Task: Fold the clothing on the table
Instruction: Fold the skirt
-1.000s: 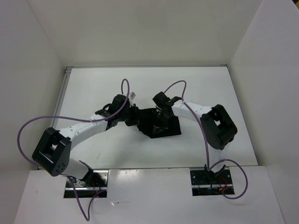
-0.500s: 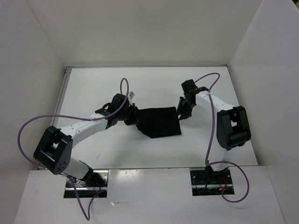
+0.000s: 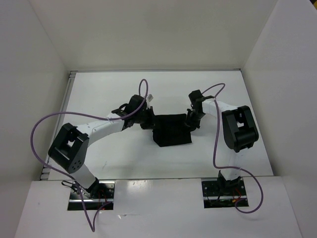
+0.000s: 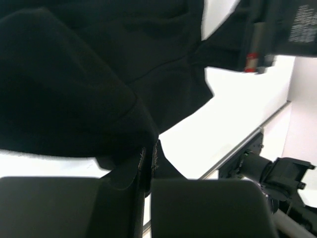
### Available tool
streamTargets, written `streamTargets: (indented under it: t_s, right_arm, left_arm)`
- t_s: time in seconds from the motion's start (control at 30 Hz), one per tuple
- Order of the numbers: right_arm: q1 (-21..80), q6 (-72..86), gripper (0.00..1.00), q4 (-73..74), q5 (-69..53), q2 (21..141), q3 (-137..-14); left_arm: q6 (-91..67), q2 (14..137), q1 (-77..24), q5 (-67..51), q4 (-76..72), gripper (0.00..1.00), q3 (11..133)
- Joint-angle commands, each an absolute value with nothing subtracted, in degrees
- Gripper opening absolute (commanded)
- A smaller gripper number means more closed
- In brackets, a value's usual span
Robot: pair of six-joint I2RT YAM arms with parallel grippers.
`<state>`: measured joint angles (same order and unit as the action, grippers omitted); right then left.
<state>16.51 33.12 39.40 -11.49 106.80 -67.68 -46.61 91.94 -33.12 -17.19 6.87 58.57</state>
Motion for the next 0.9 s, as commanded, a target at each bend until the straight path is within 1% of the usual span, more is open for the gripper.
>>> streamTargets:
  t_s: [0.0, 0.2, 0.4, 0.67, 0.73, 0.87]
  right_arm:
    - [17.23, 33.31, 0.19, 36.04, -13.45, 107.31, -66.53]
    - [17.75, 33.83, 0.19, 34.99, -14.5, 107.84, -66.53]
    - [17.75, 33.84, 0.19, 34.98, -15.03, 108.9, -66.53]
    - [17.75, 33.84, 0.19, 34.98, -15.03, 108.9, -66.53]
    - [17.75, 33.84, 0.19, 34.98, -15.03, 108.9, -66.53]
    - [17.75, 33.84, 0.19, 34.98, -15.03, 108.9, -66.53]
  left_arm:
    - [-45.79, 94.83, -35.15, -19.6, 5.45, 0.0, 63.36]
    - [-45.79, 101.15, -38.4, -21.62, 4.75, 0.0, 69.33]
    - [-47.64, 106.08, -41.57, -23.73, 2.99, 0.01, 71.89]
    - [-49.3, 111.0, -42.63, -23.73, 2.46, 0.01, 76.2]
    - [-49.31, 112.31, -42.63, -24.26, 1.93, 0.04, 77.69]
    - [-50.53, 114.78, -42.63, -23.73, 1.93, 0.16, 80.58]
